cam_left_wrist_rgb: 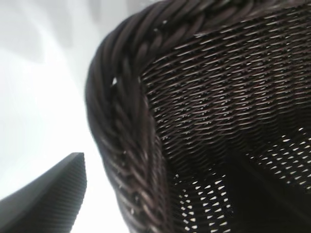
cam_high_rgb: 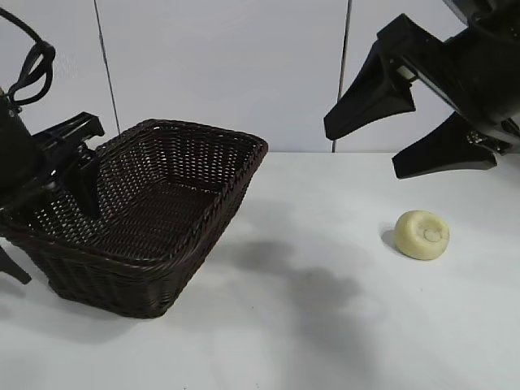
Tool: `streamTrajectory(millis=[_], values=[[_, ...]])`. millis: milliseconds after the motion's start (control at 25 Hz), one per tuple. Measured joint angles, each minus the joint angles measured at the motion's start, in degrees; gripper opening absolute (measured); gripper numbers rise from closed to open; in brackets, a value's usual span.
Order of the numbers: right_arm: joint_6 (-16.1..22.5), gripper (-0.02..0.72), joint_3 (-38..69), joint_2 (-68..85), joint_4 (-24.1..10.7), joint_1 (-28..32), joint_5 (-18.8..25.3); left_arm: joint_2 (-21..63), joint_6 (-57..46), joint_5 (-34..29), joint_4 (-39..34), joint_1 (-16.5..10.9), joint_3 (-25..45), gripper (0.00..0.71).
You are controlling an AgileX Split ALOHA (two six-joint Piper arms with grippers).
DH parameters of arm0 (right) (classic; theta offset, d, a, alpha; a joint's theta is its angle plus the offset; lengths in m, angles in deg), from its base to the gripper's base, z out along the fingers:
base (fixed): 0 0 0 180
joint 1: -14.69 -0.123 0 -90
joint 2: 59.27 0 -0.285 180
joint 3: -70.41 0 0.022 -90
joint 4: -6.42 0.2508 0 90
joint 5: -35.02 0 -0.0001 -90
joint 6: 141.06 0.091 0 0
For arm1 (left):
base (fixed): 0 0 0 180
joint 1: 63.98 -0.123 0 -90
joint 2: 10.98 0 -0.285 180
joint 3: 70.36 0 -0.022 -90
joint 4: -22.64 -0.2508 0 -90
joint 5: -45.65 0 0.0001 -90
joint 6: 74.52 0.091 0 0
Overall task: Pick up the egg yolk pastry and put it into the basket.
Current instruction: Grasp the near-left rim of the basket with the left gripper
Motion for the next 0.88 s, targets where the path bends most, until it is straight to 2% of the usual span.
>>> streamTrajectory(millis=[320,680,760,880], values=[[0.0,0.654,0.0,0.0,-1.0,0.0,0.0,-1.1,-0.3,3.4,0.0,0.0,0.0,0.566],[0.0,0.654,0.0,0.0,-1.2,0.0,-0.1,-2.7,-0.3,3.4,0.0,0.0,0.0,0.563],[0.0,0.654,0.0,0.0,-1.2,0.0,-0.1,-2.7,-0.3,3.2,0.1,0.0,0.0,0.524],[0.0,0.654,0.0,0.0,-1.2,0.0,-0.1,-2.7,-0.3,2.8,1.4,0.0,0.0,0.382]])
